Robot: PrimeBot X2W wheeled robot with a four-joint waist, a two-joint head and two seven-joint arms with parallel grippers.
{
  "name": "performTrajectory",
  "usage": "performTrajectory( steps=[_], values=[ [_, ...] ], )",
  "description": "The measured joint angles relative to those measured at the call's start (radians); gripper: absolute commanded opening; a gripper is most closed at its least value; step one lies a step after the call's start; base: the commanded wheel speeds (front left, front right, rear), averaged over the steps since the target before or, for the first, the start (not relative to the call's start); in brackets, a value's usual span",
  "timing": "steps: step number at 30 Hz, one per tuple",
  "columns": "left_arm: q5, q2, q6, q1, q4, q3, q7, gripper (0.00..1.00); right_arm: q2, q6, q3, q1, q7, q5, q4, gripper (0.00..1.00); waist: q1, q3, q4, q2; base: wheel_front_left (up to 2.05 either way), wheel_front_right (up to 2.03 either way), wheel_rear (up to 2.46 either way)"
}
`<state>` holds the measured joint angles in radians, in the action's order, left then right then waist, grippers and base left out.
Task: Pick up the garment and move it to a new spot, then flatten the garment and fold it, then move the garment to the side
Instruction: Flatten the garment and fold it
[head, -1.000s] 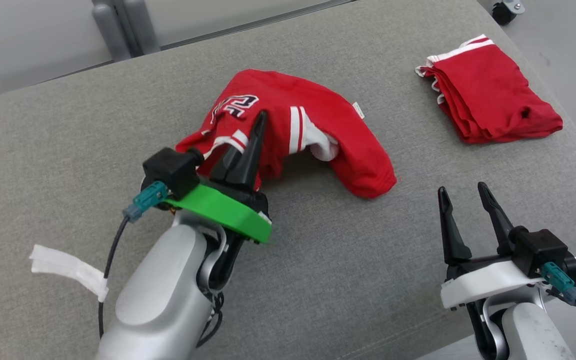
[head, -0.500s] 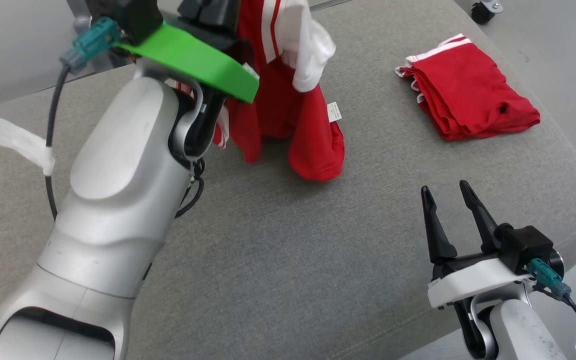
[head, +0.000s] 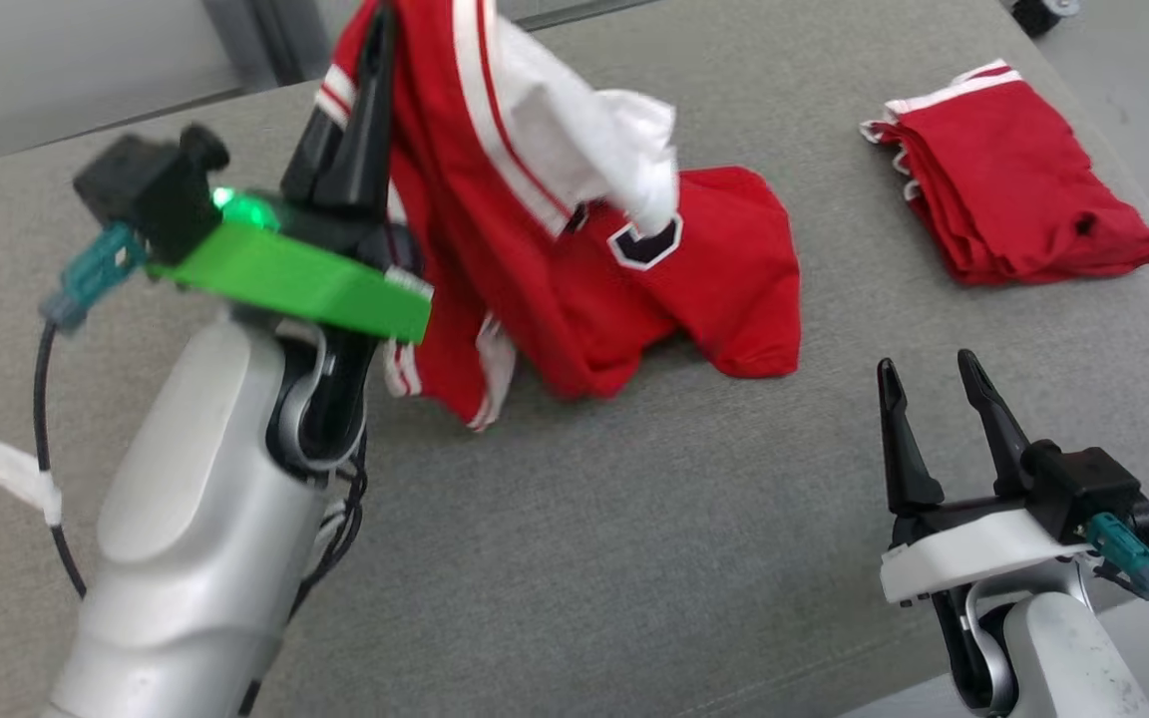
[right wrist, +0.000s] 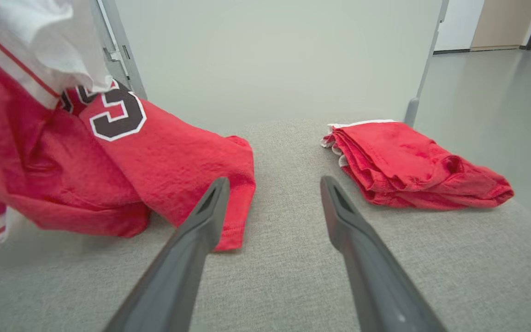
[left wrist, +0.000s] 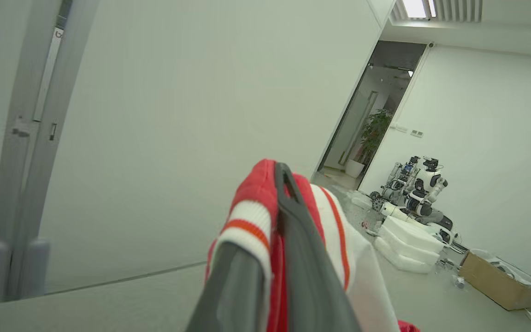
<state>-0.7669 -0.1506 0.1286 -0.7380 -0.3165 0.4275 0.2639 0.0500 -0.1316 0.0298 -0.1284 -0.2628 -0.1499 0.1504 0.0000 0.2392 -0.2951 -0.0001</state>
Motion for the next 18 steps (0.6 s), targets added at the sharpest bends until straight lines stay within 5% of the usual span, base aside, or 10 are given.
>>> performTrajectory(
  steps=[12, 15, 18],
  values=[
    [-0.121, -0.114, 0.000, 0.365, 0.080, -0.039, 0.000, 0.00, 0.004, 0.000, 0.006, -0.001, 0.000, 0.031, 0.006, 1.00, 0.0000, 0.010, 0.177, 0.0000, 0.00, 0.00, 0.00],
    [-0.186, -0.156, 0.000, 0.376, 0.110, 0.058, 0.000, 0.00, 0.005, 0.000, 0.014, -0.002, 0.000, 0.031, 0.012, 1.00, 0.0000, 0.005, 0.203, 0.0000, 0.00, 0.00, 0.00],
    [-0.233, -0.258, 0.000, 0.389, 0.104, 0.166, -0.004, 0.00, 0.006, 0.000, 0.020, -0.005, 0.000, 0.030, 0.014, 1.00, 0.0000, -0.006, 0.212, 0.0000, 0.00, 0.00, 0.00]
  ],
)
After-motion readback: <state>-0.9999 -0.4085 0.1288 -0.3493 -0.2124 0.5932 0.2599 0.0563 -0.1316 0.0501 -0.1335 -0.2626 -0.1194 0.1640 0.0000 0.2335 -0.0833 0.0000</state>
